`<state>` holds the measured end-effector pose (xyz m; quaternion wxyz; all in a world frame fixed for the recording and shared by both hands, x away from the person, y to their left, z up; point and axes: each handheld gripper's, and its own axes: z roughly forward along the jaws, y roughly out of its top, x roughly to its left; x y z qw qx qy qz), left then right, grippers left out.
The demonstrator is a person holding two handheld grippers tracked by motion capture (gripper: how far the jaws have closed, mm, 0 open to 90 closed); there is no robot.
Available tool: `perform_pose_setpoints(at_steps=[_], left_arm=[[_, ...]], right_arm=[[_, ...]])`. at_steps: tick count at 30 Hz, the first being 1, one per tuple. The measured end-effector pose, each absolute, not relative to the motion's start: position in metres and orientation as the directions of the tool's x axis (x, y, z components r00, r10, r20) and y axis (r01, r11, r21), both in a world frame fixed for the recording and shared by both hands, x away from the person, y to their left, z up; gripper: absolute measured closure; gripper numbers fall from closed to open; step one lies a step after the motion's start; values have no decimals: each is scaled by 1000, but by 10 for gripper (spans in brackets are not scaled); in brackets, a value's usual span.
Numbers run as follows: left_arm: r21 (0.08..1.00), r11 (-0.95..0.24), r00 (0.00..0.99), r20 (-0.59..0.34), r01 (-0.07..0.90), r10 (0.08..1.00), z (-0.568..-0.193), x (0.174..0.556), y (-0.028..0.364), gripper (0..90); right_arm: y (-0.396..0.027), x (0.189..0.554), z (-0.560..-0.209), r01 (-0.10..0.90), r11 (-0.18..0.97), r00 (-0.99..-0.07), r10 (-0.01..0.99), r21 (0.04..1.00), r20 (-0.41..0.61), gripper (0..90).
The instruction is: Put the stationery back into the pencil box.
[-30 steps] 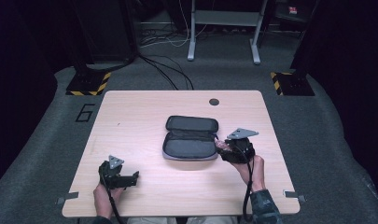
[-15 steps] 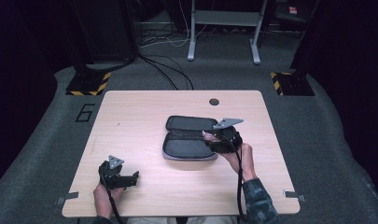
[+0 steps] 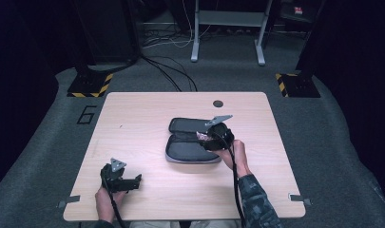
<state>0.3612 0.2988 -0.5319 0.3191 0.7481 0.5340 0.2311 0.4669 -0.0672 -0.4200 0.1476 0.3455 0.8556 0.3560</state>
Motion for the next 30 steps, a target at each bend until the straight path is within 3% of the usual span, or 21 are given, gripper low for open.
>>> perform_pose_setpoints(at_steps=[30], left_arm=[[724, -225, 322, 4, 652, 947, -532, 361, 299, 10]], right_arm=[[-21, 503, -478, 573, 579, -714, 700, 580, 7, 497]])
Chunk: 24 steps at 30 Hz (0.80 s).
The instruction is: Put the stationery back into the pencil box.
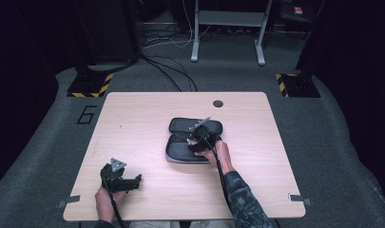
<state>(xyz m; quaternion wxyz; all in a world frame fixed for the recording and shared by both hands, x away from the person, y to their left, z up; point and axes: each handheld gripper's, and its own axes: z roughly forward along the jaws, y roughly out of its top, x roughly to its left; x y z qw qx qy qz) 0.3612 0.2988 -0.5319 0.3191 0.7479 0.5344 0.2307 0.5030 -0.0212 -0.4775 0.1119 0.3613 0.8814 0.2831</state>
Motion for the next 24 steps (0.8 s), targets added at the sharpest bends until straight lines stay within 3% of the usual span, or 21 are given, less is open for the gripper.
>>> perform_pose_setpoints(at_steps=[8, 10, 14, 16, 24], left_arm=[[723, -225, 323, 3, 653, 947, -532, 361, 299, 11], [727, -222, 319, 4, 650, 948, -532, 361, 299, 11], [727, -222, 319, 4, 650, 948, -532, 361, 299, 11], [727, -221, 319, 4, 650, 948, -532, 361, 299, 11], [727, -221, 319, 4, 650, 948, -532, 361, 299, 11]], right_arm=[[-14, 503, -486, 606, 578, -698, 716, 547, 18, 488], [-16, 503, -486, 611, 567, -695, 718, 552, 30, 380], [-19, 502, -484, 607, 548, -693, 720, 575, 46, 288], [-23, 499, -478, 600, 547, -698, 714, 584, 48, 194], [-42, 480, -454, 551, 518, -712, 700, 654, 46, 108]])
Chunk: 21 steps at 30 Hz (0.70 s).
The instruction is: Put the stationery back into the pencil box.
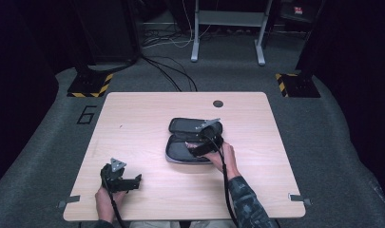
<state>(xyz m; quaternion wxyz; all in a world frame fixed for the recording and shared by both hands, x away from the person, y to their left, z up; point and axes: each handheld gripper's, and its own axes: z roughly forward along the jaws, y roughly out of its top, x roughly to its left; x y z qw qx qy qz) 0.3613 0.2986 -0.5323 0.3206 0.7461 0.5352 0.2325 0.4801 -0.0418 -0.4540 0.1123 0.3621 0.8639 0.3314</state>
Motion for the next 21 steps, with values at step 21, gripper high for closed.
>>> perform_pose_setpoints(at_steps=[21], left_arm=[[724, -224, 322, 3, 653, 947, -532, 361, 299, 11]], right_arm=[[-140, 407, -425, 546, 404, -581, 814, 734, -15, 7]])
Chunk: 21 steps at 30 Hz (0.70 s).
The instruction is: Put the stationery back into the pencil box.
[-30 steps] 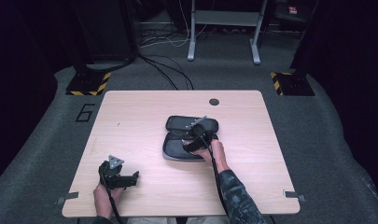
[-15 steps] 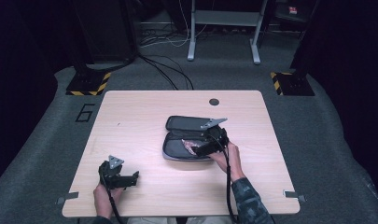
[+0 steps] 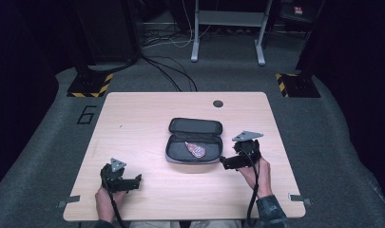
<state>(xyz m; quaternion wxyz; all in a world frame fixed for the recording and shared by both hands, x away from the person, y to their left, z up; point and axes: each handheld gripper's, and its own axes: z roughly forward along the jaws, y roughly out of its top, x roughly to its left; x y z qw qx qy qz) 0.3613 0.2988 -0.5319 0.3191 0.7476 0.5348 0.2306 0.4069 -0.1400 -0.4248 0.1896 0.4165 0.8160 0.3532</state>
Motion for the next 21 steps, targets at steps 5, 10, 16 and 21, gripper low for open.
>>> perform_pose_setpoints(at_steps=[5, 10, 16, 21], left_arm=[[725, -223, 320, 4, 651, 947, -532, 361, 299, 10], [723, -225, 323, 3, 653, 947, -532, 361, 299, 11], [723, -224, 322, 3, 653, 947, -532, 361, 299, 11], [727, -222, 320, 3, 649, 948, -532, 362, 299, 11]], right_arm=[[-173, 395, -437, 585, 358, -516, 856, 728, -6, 4], [-196, 388, -447, 605, 336, -472, 882, 722, -15, 2], [-233, 373, -474, 653, 254, -368, 930, 713, 5, 0], [-248, 365, -496, 692, 214, -303, 953, 689, 9, 0]])
